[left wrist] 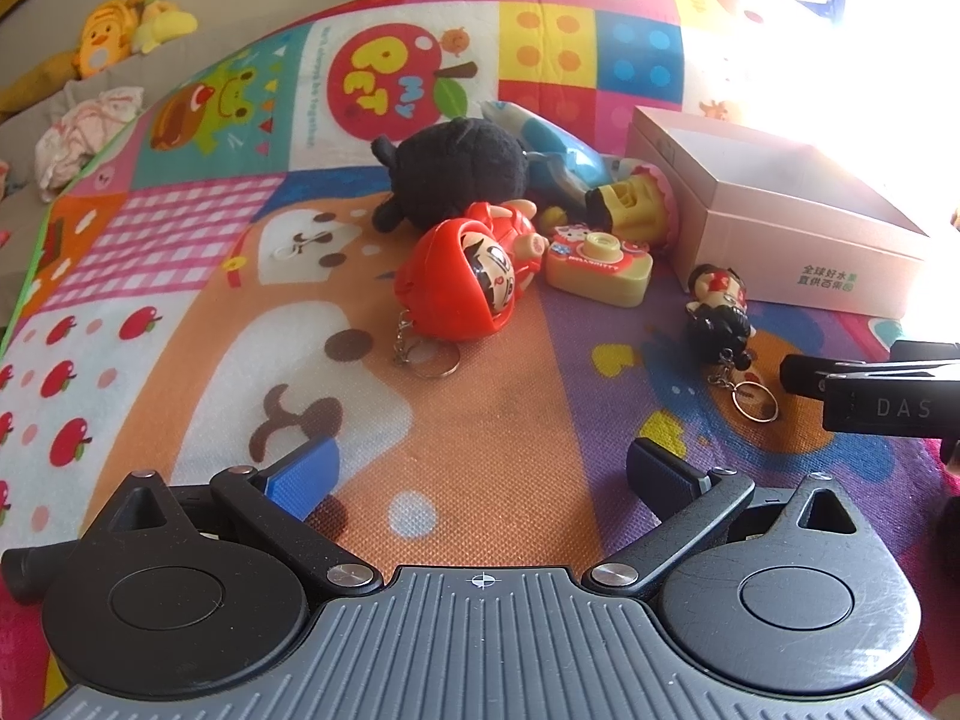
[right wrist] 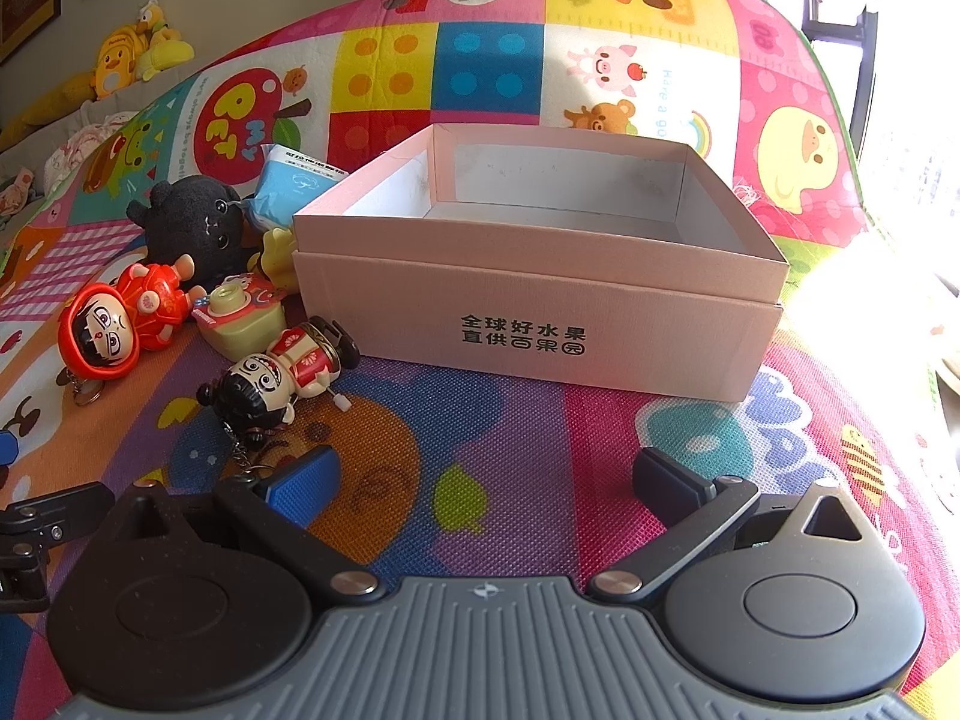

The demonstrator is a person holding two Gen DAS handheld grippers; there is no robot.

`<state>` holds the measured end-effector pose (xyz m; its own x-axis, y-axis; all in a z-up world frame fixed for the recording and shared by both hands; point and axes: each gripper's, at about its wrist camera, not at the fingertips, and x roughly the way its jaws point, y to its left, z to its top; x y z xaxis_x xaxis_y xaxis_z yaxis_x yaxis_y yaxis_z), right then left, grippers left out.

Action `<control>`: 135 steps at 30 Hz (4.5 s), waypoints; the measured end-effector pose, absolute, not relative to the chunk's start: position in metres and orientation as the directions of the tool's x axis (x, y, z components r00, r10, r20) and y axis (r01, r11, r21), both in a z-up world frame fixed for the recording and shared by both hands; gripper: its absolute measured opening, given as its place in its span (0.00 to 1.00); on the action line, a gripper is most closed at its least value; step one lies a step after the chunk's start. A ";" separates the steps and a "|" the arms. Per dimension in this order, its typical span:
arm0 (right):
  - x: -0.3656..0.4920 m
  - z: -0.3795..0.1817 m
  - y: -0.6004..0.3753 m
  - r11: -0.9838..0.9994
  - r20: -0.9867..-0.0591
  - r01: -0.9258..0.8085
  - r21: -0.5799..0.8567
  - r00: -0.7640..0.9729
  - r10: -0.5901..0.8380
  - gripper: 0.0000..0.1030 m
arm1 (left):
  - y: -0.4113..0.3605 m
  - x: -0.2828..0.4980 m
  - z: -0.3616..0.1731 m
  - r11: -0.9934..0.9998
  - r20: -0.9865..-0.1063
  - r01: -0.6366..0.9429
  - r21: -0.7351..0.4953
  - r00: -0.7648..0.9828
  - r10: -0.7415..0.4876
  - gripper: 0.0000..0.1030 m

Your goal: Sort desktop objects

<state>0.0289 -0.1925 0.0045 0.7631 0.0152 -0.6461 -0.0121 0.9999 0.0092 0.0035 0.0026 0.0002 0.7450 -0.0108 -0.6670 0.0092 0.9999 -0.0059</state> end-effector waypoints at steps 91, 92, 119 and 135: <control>0.177 0.070 -0.123 0.892 -0.607 -0.452 0.015 0.705 0.368 0.64 | 0.007 -0.014 0.002 0.993 -0.640 0.082 -0.079 0.760 -0.114 1.00; 0.165 0.076 -0.125 0.893 -0.582 -0.451 -0.015 0.730 0.359 0.65 | 0.007 -0.014 0.002 0.993 -0.640 0.083 -0.079 0.760 -0.114 1.00; 0.082 0.060 -0.139 0.897 -0.591 -0.435 0.081 0.704 0.394 0.78 | 0.007 -0.015 0.001 0.995 -0.647 0.081 -0.052 0.757 -0.096 1.00; 0.028 0.034 -0.178 0.951 -0.609 -0.247 -0.184 0.789 0.087 0.78 | 0.006 -0.014 0.002 0.996 -0.649 0.081 -0.045 0.755 -0.091 1.00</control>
<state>0.0277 -0.1780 0.0344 0.7887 0.0870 -0.6086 -0.2472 0.9513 -0.1844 -0.0143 0.0056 0.0019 0.7551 -0.0910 -0.6492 0.0811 0.9957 -0.0452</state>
